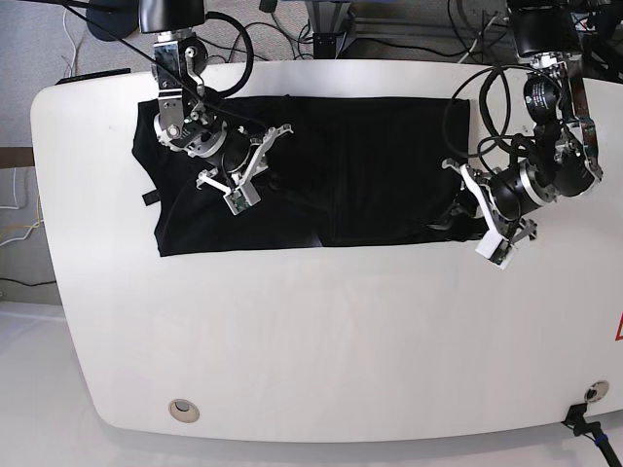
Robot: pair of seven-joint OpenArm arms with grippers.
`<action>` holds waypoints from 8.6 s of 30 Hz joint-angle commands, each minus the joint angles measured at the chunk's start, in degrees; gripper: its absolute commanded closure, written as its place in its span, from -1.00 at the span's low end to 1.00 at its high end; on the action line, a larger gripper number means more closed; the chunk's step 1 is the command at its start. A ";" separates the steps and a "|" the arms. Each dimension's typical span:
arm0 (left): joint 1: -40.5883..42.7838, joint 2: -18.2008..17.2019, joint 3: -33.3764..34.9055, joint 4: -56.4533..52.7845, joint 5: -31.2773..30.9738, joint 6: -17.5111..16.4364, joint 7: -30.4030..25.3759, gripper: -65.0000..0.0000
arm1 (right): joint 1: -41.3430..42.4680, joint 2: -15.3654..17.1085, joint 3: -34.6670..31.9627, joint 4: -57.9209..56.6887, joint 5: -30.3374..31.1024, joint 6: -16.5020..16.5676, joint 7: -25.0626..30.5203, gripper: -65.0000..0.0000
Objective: Fold the T-shirt properly
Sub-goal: 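Fold the shirt side inward with the left gripper toward the right gripper, then grasp the shirt's side edges with both grippers, then fold the shirt strip in half with the right gripper toward the left gripper, then press and square the folded bundle with both grippers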
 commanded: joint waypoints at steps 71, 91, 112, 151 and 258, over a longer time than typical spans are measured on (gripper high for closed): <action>-0.31 -3.99 4.17 -30.33 11.15 -0.36 -13.49 0.17 | 4.77 -6.94 30.33 6.74 10.25 6.48 -16.97 1.00; -0.31 -3.99 4.26 -30.33 11.15 -0.27 -13.49 0.17 | 4.33 -15.98 2.28 21.86 14.21 -3.11 -21.54 1.00; -0.31 -3.82 4.35 -30.42 11.15 -0.27 -13.49 0.17 | 10.22 -15.98 -7.47 8.05 25.73 -9.17 -13.63 1.00; -0.66 -7.42 3.21 -13.36 10.79 -0.27 -11.21 0.17 | -0.24 0.01 -18.81 21.33 -1.09 -18.40 -7.74 -0.16; 6.02 6.91 2.68 -8.97 32.60 6.50 -40.39 1.00 | 3.10 7.39 -6.42 6.91 -1.18 -17.79 13.09 1.00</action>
